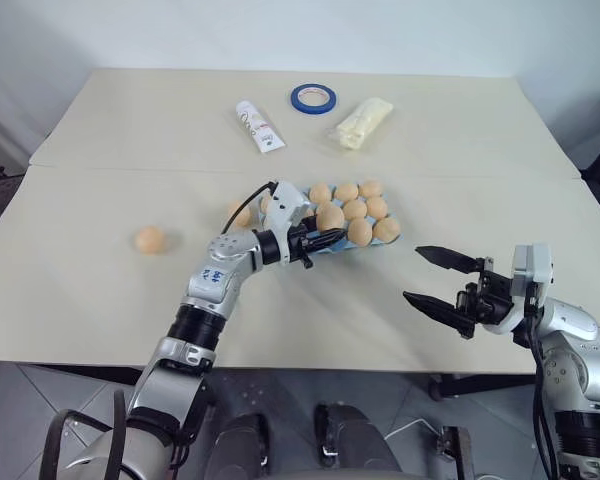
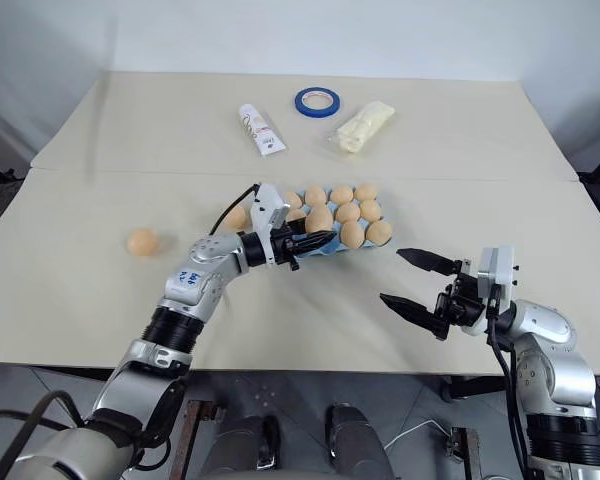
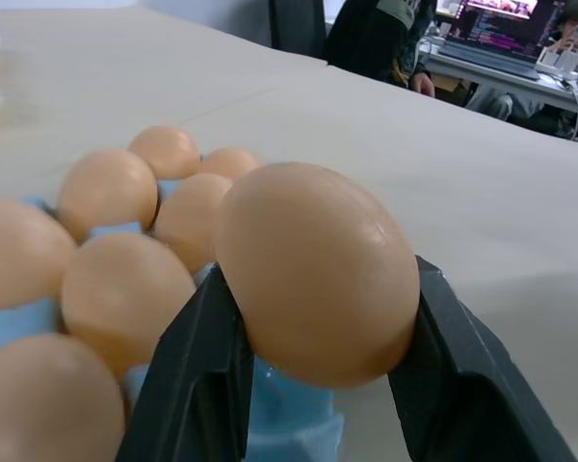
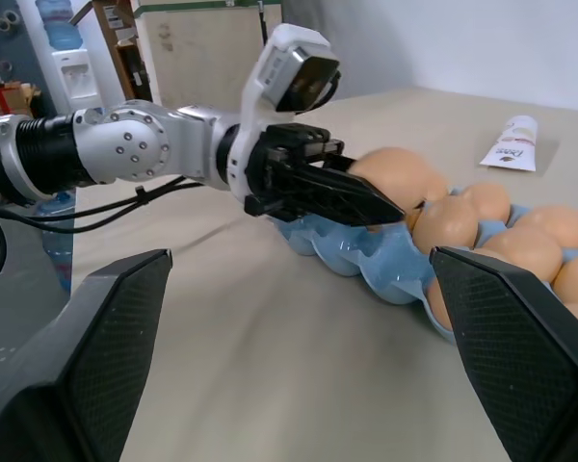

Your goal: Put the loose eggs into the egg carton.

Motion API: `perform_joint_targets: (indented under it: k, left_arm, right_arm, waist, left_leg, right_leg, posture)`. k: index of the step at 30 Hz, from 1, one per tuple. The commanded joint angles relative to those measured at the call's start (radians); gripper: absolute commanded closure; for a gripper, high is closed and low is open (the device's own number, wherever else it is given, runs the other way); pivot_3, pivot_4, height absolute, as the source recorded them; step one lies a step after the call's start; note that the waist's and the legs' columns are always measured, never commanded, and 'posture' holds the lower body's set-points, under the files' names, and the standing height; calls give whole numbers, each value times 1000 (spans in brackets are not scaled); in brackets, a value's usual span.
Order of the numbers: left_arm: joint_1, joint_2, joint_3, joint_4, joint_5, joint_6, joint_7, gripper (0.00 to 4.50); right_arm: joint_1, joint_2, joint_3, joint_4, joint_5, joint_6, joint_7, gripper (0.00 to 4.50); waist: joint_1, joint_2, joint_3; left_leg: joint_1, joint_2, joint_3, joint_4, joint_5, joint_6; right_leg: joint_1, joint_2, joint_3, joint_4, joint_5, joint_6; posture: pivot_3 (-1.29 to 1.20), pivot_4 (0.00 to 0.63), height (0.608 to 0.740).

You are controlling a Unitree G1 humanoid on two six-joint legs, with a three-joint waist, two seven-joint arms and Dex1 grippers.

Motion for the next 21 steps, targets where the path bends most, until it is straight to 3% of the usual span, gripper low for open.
perform_joint_targets:
  k: [1,4,13,21]
  left_arm:
    - [-43,-15,0,58,27,-65,-21,2950]
    - [-59,-19,4,93,41,-78,-28,2950]
    - [-61,-16,17,90,43,-61,-36,104]
    - [12,49,34,-72,23,15,-40,46]
  right_arm:
    - [10,-5,-22,-47,9,-13,-15,0]
    - [18,-7,-19,-52,8,-11,-19,0]
    - [-11,-13,-6,-25,2,-7,-13,0]
    - [-78,-25,7,41,-5,-9,49,0]
  waist:
    - [0,0,0]
    - [1,0,0]
    - [1,0,0]
    - [-2,0,0]
  left_leg:
    - [0,0,0,0,0,0]
    - [0,0,0,0,0,0]
    - [0,0,0,0,0,0]
    - [0,0,0,0,0,-1]
  right_leg:
    - [0,0,0,0,0,0]
    - [0,0,0,0,0,0]
    - [0,0,0,1,0,0]
    - [0,0,0,1,0,0]
  posture:
    - [0,150,740]
    - [0,150,740]
    - [0,150,740]
    - [0,150,740]
